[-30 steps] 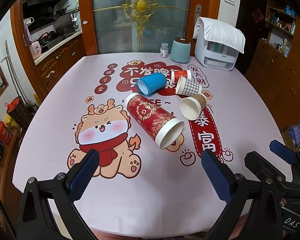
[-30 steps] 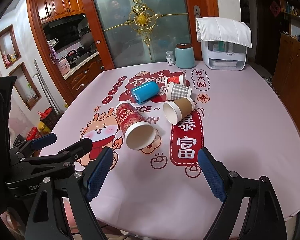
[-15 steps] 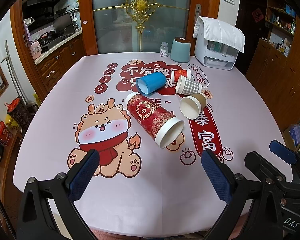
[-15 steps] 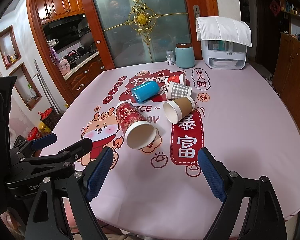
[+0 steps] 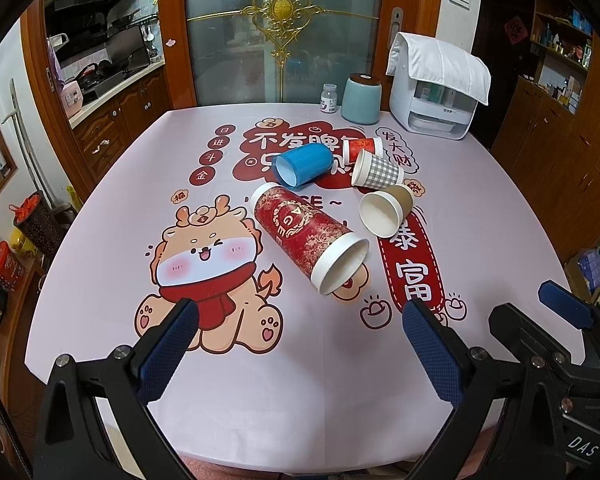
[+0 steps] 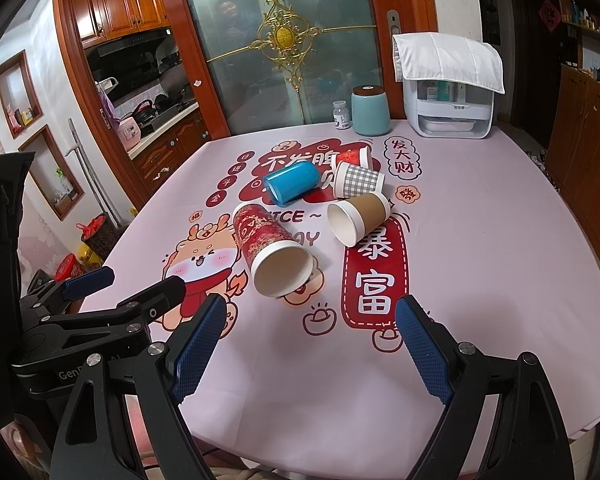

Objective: Flip cup upside down

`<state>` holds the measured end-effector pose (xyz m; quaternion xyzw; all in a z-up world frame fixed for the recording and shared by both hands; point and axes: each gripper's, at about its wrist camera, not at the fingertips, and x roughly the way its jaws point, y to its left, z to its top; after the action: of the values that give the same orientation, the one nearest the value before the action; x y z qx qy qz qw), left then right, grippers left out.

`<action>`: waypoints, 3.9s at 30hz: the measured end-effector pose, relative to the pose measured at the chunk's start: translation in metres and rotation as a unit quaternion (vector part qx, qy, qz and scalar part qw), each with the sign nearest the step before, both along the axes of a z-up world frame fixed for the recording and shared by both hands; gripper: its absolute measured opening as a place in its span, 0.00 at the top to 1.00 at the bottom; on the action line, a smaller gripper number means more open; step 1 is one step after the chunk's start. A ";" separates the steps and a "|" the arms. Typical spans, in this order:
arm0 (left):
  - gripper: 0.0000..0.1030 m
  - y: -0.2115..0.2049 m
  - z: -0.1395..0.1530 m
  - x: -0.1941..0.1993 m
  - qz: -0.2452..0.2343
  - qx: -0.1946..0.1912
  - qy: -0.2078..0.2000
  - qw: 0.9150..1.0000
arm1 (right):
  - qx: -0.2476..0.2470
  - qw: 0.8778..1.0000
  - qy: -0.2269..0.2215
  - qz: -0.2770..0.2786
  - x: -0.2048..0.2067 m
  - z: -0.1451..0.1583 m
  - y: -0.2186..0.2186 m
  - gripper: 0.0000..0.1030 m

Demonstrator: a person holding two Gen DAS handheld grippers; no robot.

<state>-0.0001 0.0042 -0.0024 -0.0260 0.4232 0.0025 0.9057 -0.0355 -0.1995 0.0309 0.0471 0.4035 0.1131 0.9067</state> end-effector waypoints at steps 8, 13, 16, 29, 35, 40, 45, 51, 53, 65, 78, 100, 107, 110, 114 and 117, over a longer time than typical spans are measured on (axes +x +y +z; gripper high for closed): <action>0.03 0.000 -0.001 -0.001 0.000 0.000 0.000 1.000 | -0.001 1.000 0.002 0.002 0.000 -0.005 0.007 0.15; 0.03 0.004 -0.005 0.000 0.000 -0.004 0.004 1.000 | -0.002 1.000 0.004 0.005 0.002 -0.008 0.012 0.15; 0.02 0.013 -0.006 0.007 0.001 -0.015 0.007 1.000 | -0.007 1.000 0.006 0.013 0.010 -0.008 0.016 0.15; 0.01 0.077 -0.005 0.085 0.050 -0.029 0.022 0.998 | -0.022 0.994 0.076 0.081 0.133 -0.008 0.067 0.15; 0.01 0.105 -0.041 0.119 0.069 -0.059 0.086 0.992 | -0.025 0.984 0.144 0.103 0.200 -0.039 0.101 0.15; 0.01 0.118 -0.076 0.134 0.083 -0.060 0.125 0.987 | -0.040 0.975 0.192 0.106 0.240 -0.079 0.123 0.15; 0.01 0.132 -0.097 0.146 0.100 -0.063 0.147 0.982 | -0.041 0.965 0.230 0.118 0.262 -0.113 0.139 0.15; 0.01 0.142 -0.106 0.154 0.110 -0.069 0.154 0.980 | -0.054 0.953 0.263 0.138 0.280 -0.138 0.159 0.15; 0.01 0.144 -0.107 0.154 0.112 -0.069 0.156 0.979 | -0.067 0.949 0.272 0.144 0.283 -0.143 0.166 0.15; 0.01 0.158 -0.115 0.152 0.128 -0.072 0.160 0.976 | -0.127 0.925 0.306 0.185 0.298 -0.165 0.199 0.15; 0.01 0.165 -0.119 0.146 0.135 -0.072 0.167 0.974 | -0.151 0.916 0.311 0.204 0.290 -0.174 0.216 0.25; 0.01 0.082 -0.108 0.101 0.023 -0.075 0.175 0.981 | 0.071 0.946 0.315 -0.002 0.172 -0.132 0.047 0.24; 0.01 0.050 -0.121 0.094 -0.014 -0.071 0.201 0.977 | 0.116 0.932 0.340 -0.040 0.141 -0.176 0.011 0.24; 0.01 0.044 -0.123 0.093 -0.019 -0.068 0.207 0.976 | 0.137 0.929 0.343 -0.037 0.135 -0.183 0.008 0.23; 0.01 0.039 -0.122 0.091 -0.023 -0.066 0.207 0.976 | 0.154 0.927 0.341 -0.032 0.131 -0.185 0.008 0.22; 0.01 0.038 -0.120 0.090 -0.025 -0.066 0.206 0.976 | 0.167 0.925 0.339 -0.027 0.133 -0.183 0.013 0.19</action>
<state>0.0901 0.0423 -0.1223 -0.0740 0.6003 -0.0429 0.7952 0.0971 -0.1868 -0.1519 0.2443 0.6605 0.1320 0.6976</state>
